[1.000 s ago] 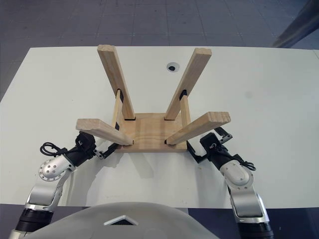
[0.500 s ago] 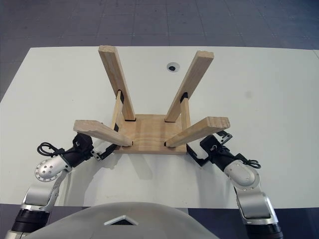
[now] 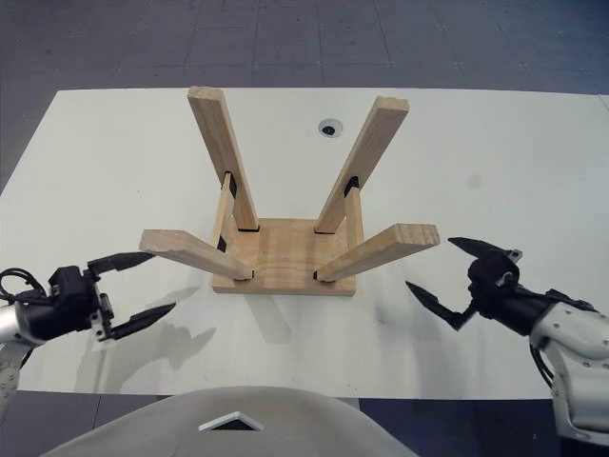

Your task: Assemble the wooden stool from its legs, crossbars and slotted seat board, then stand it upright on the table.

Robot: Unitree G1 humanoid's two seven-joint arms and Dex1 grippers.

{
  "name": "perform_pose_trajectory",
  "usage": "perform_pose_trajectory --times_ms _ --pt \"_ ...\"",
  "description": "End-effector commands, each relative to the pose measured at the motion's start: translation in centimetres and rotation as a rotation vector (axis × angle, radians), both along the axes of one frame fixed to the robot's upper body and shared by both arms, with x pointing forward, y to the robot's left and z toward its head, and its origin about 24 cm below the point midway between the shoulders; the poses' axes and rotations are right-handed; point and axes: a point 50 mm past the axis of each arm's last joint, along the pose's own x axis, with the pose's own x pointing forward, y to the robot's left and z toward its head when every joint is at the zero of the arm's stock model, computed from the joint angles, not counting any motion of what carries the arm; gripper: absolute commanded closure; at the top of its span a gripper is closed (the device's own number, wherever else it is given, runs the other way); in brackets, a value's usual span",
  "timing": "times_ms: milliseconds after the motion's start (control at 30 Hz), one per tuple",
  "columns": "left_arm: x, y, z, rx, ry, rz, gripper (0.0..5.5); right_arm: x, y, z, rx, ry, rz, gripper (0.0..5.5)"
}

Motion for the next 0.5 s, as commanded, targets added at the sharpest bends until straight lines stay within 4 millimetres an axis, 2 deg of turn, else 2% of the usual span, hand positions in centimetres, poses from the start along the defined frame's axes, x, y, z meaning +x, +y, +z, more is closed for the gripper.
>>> perform_pose_trajectory --times_ms 33,167,500 --pt "-0.1 -0.6 2.9 -0.091 0.018 -0.12 0.75 -0.2 0.0 2.3 0.064 0.015 0.128 0.02" --pt "0.5 -2.3 4.4 -0.146 -0.001 -0.156 0.75 -0.3 1.4 4.6 0.221 -0.01 0.244 0.02" --pt "1.6 -4.2 4.7 -0.165 -0.086 -0.148 0.75 1.1 3.8 6.1 0.261 -0.047 0.329 0.02"
